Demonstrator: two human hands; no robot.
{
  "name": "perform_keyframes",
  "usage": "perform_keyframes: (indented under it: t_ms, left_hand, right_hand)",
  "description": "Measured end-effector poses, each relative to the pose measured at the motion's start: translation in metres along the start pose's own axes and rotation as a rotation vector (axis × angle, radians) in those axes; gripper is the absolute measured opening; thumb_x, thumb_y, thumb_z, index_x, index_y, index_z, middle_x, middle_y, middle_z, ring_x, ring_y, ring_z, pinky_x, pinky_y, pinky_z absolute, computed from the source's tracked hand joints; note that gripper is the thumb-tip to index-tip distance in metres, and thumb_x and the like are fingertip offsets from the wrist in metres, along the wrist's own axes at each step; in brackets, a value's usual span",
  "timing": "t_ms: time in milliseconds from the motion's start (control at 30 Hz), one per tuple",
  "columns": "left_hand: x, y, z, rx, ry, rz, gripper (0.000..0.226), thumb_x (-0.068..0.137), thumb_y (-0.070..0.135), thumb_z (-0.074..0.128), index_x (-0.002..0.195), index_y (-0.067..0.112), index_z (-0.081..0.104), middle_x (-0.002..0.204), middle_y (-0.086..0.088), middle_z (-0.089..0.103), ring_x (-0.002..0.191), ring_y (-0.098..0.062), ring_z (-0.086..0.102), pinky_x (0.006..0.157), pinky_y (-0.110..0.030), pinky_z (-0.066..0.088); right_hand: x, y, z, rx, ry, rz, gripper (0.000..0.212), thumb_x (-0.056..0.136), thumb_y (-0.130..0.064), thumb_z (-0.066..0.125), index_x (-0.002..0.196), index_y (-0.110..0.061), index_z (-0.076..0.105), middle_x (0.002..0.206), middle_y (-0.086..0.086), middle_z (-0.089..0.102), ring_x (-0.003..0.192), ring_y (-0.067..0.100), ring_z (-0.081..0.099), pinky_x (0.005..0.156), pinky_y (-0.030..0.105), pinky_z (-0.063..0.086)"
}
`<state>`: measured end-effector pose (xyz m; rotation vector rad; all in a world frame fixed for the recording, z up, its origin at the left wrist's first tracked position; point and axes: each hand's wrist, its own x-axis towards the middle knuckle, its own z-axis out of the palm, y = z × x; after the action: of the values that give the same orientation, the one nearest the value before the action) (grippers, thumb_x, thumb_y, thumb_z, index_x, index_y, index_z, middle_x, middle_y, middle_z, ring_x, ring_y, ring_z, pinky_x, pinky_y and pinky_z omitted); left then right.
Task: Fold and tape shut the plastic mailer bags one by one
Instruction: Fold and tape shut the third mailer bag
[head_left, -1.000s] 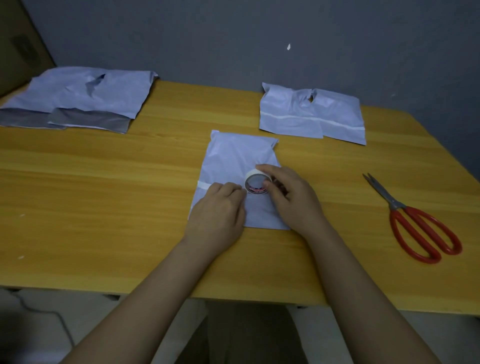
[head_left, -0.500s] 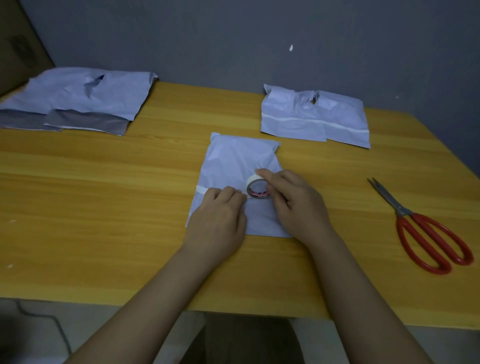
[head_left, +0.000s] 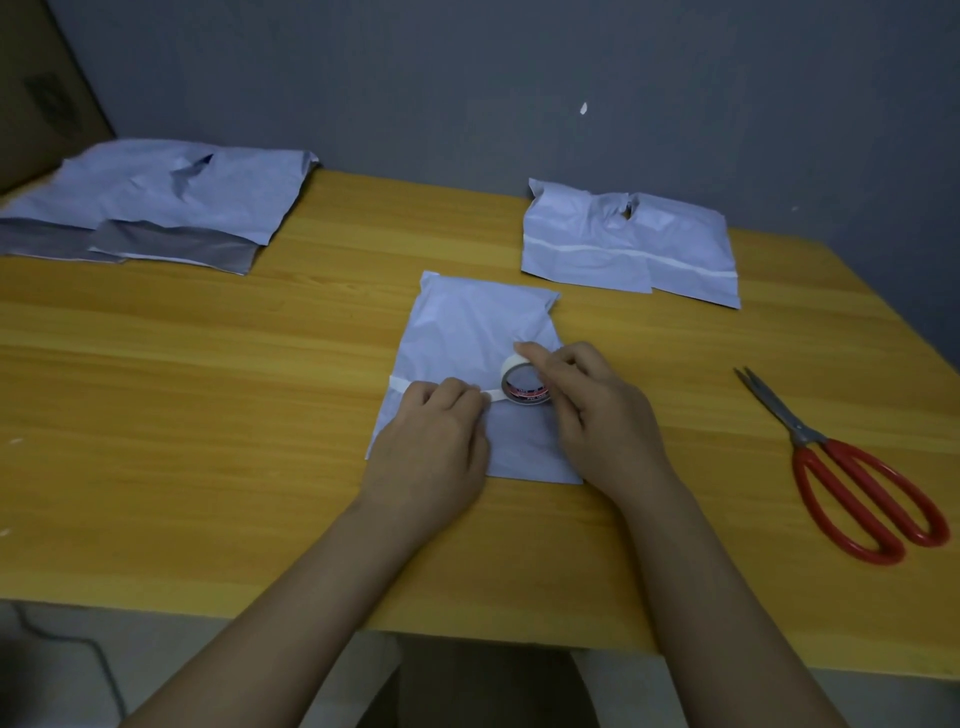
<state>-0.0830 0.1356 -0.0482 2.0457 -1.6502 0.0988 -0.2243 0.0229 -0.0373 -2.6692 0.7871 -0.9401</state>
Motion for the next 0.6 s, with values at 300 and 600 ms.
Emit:
perform_keyframes:
  t_ms: [300,600]
  left_hand:
    - [-0.0007,-0.0008,0.0001,-0.003,-0.013,-0.003,0.043,0.085,0.032,0.030,0.105,0.015,0.064,0.104,0.001,0.062,0.095,-0.026,0.054,0.070,-0.033,0.049]
    - [-0.0013,-0.0007,-0.0005,-0.013,-0.011,-0.007,0.042,0.086,0.031,0.032,0.106,0.015,0.064,0.103,0.001,0.062,0.093,-0.026,0.055,0.071,-0.033,0.049]
  right_hand:
    - [0.0014,0.0032,-0.0022,-0.054,0.040,-0.036,0.065,0.076,0.002,0.029,0.129,-0.021,0.059,0.100,0.005,0.057,0.076,0.024,0.055,0.048,0.041,0.047]
    - [0.0003,0.0047,-0.0046,0.008,0.076,-0.019,0.064,0.074,0.011,0.036,0.125,-0.016,0.062,0.096,0.006,0.052,0.078,0.018,0.049,0.055,0.034,0.046]
